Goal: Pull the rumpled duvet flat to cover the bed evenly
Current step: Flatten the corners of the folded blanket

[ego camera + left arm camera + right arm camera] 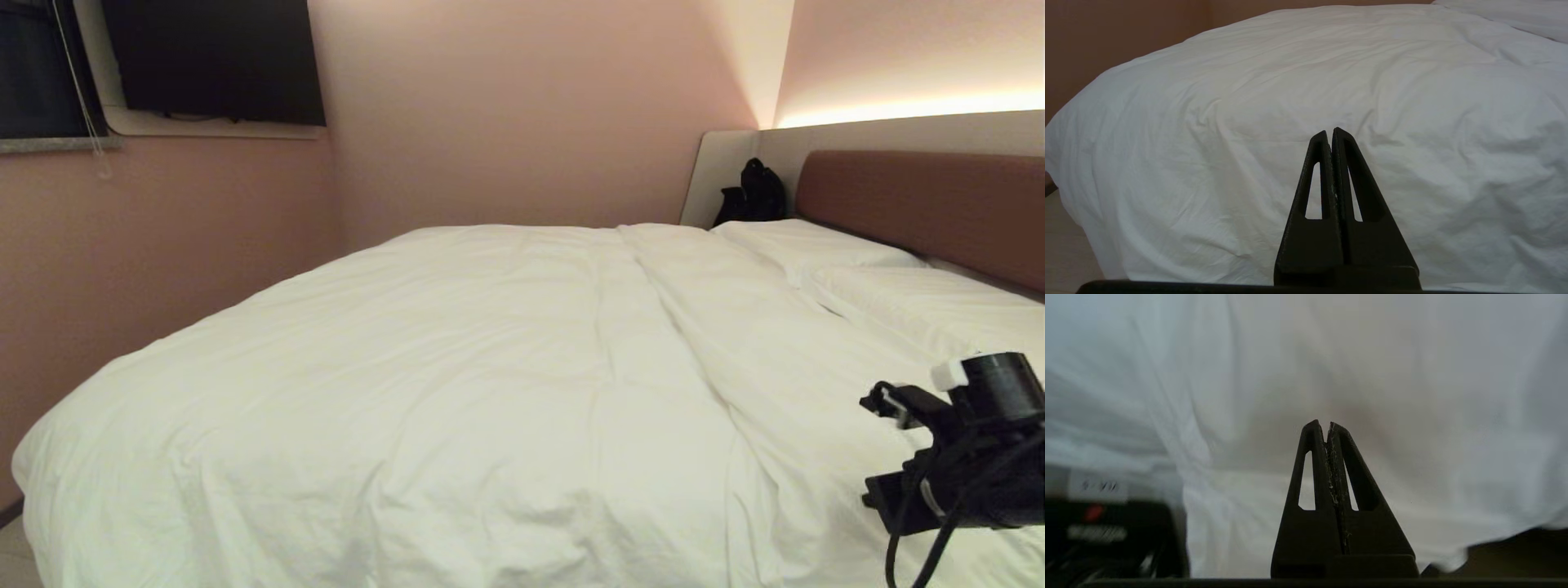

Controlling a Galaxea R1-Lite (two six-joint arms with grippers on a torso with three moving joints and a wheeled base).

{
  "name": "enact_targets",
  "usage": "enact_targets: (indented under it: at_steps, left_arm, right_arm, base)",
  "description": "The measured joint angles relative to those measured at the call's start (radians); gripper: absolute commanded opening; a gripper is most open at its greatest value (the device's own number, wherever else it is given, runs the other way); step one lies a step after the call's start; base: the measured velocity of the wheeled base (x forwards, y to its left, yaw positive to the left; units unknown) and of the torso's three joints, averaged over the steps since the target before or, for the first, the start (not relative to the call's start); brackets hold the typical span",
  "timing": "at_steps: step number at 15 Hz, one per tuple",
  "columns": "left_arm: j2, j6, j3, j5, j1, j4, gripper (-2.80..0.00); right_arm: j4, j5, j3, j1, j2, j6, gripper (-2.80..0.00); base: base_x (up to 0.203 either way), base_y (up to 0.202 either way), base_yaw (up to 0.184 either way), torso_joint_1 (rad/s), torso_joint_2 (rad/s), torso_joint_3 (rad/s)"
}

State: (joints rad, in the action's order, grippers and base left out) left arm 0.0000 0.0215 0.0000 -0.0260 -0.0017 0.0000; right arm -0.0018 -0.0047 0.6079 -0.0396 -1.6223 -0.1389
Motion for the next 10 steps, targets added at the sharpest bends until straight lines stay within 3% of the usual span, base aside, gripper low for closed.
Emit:
enact_targets:
  at_steps: [5,10]
  left_arm:
    - [0.000,0.000,0.000,0.000,0.000,0.000,-2.80]
    - [0.000,0.000,0.000,0.000,0.000,0.000,-2.80]
  right_arm:
    - [0.181,-0.076,0.011,0.006,-0.155,0.119,-2.80]
    - [0.179,-0.169,0.012,0.026,-0.256,0.128,-2.80]
  base:
    - [0.000,0.000,0.000,0.000,0.00,0.000]
    - [0.000,0.000,0.000,0.000,0.00,0.000]
